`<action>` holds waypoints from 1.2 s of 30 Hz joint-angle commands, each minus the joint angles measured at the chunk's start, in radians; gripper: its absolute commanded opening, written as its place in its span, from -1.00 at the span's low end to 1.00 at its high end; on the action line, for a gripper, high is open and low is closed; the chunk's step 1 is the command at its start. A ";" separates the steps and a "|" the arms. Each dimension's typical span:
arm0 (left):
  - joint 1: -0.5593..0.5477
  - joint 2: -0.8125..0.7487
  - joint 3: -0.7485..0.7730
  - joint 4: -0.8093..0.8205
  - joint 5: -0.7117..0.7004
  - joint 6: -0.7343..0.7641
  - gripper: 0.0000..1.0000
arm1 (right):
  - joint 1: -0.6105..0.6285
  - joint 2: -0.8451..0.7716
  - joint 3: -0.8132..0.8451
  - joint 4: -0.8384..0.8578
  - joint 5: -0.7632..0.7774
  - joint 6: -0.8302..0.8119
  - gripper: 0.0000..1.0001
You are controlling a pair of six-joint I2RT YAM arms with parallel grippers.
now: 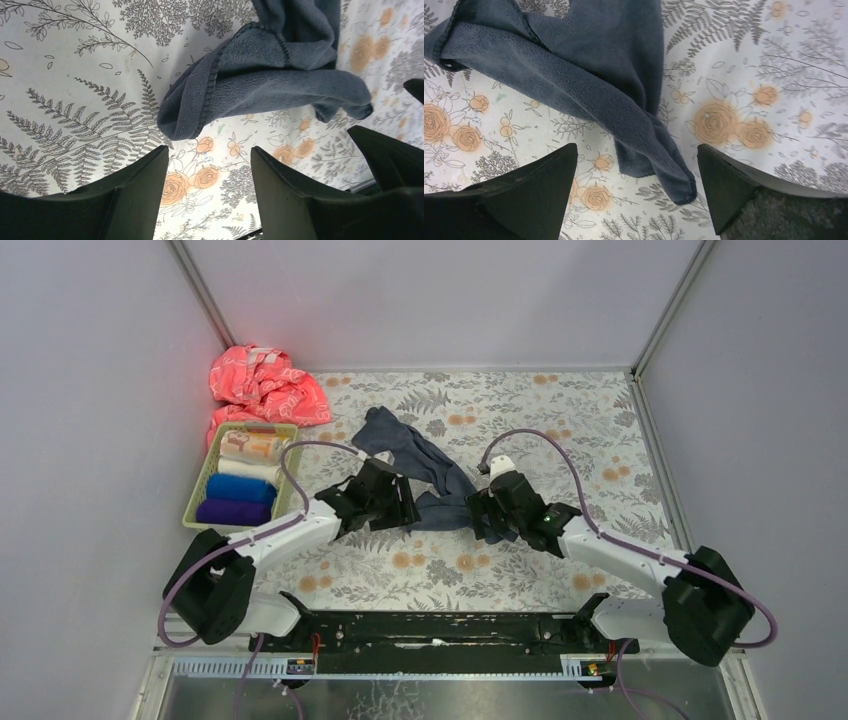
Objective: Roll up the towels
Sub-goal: Move the towel to the center of the board, then flatten out the towel at the center of the board.
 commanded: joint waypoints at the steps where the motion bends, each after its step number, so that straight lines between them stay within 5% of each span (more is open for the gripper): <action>1: 0.005 0.041 0.021 0.011 -0.019 0.083 0.22 | -0.021 0.092 0.095 0.079 -0.102 0.001 0.90; 9: 0.011 0.105 0.175 -0.023 -0.021 0.250 0.23 | -0.049 0.131 0.138 0.070 -0.139 -0.035 0.86; 18: 0.011 0.379 0.514 -0.356 -0.057 0.772 0.24 | -0.073 0.059 0.102 0.050 -0.202 -0.078 0.88; 28: 0.013 0.402 0.527 -0.276 0.118 1.210 0.34 | -0.074 -0.032 0.025 0.083 -0.215 -0.072 0.87; 36: 0.027 0.478 0.576 -0.285 0.243 1.393 0.37 | -0.075 -0.041 0.024 0.074 -0.217 -0.078 0.87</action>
